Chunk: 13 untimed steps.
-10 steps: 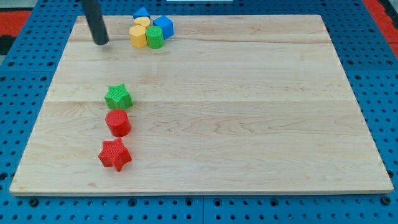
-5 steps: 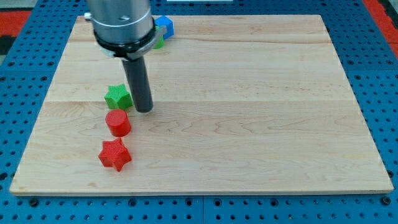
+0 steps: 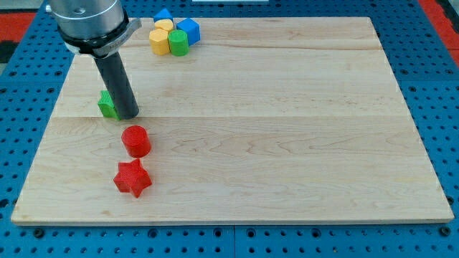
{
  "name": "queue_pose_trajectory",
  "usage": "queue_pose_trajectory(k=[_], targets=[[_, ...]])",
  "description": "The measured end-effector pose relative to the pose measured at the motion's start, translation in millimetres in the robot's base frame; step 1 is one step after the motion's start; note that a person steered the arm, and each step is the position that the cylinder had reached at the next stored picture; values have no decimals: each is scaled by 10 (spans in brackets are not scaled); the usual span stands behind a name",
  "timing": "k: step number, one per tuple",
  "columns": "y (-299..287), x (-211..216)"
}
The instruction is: Push the green star to the top left
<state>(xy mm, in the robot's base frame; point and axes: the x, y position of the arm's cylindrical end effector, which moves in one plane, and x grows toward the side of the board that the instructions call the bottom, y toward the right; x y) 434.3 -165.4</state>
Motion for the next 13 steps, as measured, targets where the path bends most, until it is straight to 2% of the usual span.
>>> queue_pose_trajectory(k=[3, 4, 5, 9, 13], targets=[[-143, -9], [-165, 114], [-401, 111], [-496, -381], [-795, -507]])
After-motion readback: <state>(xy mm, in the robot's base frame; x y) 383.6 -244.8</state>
